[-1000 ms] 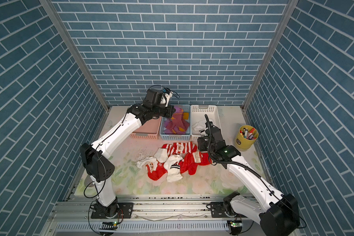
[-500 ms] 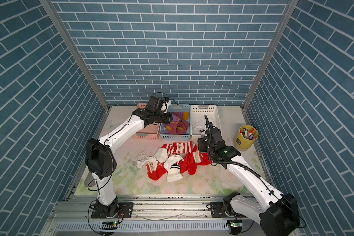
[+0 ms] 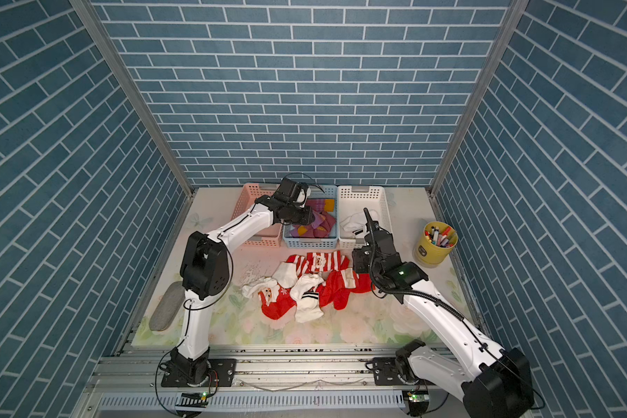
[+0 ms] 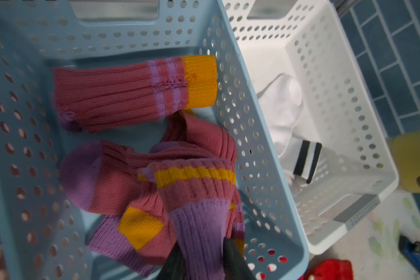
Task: Sort the socks into the basket by color
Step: Place the sock in the bin.
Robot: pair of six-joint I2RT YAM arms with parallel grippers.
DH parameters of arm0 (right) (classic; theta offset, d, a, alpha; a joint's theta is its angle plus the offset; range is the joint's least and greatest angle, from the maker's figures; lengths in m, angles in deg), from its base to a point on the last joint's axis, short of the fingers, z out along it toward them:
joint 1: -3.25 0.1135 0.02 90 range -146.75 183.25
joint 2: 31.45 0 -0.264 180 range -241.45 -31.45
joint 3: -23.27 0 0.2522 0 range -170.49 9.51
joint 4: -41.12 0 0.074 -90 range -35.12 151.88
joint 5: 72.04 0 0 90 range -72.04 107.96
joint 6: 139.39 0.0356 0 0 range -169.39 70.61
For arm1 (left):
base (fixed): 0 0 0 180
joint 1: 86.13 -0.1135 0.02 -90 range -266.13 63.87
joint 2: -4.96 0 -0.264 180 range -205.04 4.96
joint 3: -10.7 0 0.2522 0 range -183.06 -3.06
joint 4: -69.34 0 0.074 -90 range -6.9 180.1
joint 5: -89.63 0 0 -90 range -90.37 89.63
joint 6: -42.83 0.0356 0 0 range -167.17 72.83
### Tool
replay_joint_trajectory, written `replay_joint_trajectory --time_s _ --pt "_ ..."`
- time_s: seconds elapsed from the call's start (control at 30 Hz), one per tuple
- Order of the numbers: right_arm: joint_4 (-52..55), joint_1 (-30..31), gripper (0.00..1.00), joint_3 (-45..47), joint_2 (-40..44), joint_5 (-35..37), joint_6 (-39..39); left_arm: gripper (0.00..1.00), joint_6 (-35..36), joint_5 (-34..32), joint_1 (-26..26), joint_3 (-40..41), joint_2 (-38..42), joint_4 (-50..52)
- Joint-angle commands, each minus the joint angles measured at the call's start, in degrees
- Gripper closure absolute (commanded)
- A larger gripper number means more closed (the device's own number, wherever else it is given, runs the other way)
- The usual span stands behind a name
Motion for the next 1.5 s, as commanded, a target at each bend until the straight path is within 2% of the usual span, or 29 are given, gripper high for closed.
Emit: replay_joint_trajectory --time_s 0.0,0.27,0.63,0.87,1.17,1.47 --pt "1.32 0.29 0.44 1.3 1.06 1.05 2.8 0.59 -0.79 -0.02 -0.44 -2.04 -0.63 -0.49" --pt "0.97 0.37 0.44 1.34 -0.39 -0.82 2.71 0.5 -0.91 -1.76 -0.41 1.46 2.49 -3.56" --pt "-3.88 0.55 0.44 1.6 -3.72 -8.01 2.05 0.42 0.02 -4.35 -0.53 9.54 12.23 -6.74" --pt "-6.18 3.22 0.43 0.78 -7.31 -10.99 0.76 0.4 -0.43 -6.58 -0.56 14.32 18.35 -6.21" --pt "-9.25 9.87 0.43 -0.33 -13.51 -11.01 1.2 0.35 -2.95 -11.26 -0.49 30.35 31.43 -6.43" --pt "-11.66 12.59 0.41 -1.07 -18.08 -12.5 1.48 0.33 -6.12 -14.89 -0.5 44.18 44.37 -4.14"
